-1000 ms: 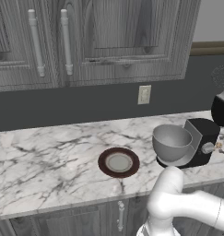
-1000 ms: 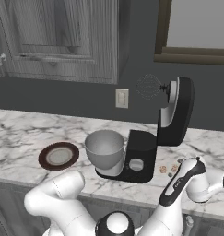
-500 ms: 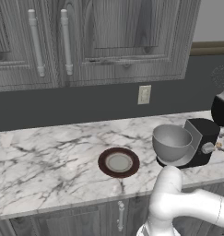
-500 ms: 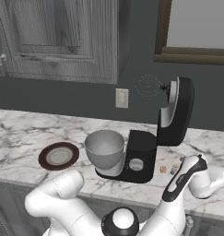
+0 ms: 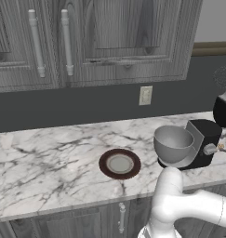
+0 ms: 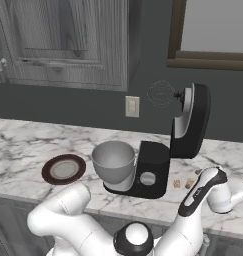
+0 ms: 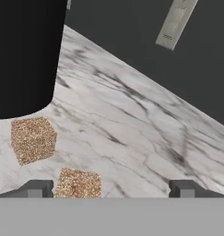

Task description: Add butter and sugar cubes to the stand mixer bowl and then turn on the stand mixer to begin making frosting.

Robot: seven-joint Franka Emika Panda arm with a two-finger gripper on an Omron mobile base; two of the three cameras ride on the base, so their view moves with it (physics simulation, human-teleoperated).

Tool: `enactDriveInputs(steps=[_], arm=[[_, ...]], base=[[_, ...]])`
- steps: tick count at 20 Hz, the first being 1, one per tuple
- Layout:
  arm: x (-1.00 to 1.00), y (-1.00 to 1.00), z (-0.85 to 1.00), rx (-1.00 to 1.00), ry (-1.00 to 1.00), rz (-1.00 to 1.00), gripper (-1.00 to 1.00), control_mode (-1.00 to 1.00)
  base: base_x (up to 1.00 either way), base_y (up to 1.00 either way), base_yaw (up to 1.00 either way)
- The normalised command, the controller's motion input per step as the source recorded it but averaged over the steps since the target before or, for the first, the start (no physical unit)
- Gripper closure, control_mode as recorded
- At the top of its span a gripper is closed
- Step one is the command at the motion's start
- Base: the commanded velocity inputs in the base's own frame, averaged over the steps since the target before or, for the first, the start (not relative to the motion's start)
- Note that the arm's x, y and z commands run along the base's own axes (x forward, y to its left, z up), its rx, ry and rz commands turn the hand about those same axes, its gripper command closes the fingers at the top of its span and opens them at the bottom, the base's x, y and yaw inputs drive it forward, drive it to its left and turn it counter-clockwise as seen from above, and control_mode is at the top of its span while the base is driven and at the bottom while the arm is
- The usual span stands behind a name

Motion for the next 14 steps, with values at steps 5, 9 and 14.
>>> enactDriveInputs(steps=[5,9,14], arm=[[0.0,0.0,-0.36,0.0,0.0,0.03,-1.0,-1.0],[-0.25,0.0,-0.32,0.0,-0.01,0.02,-1.0,-1.0],[-0.3,0.0,-0.31,0.0,-0.01,0.01,-1.0,-1.0]], base=[[0.0,0.0,0.0],[0.0,0.0,0.0],[0.0,0.0,0.0]])
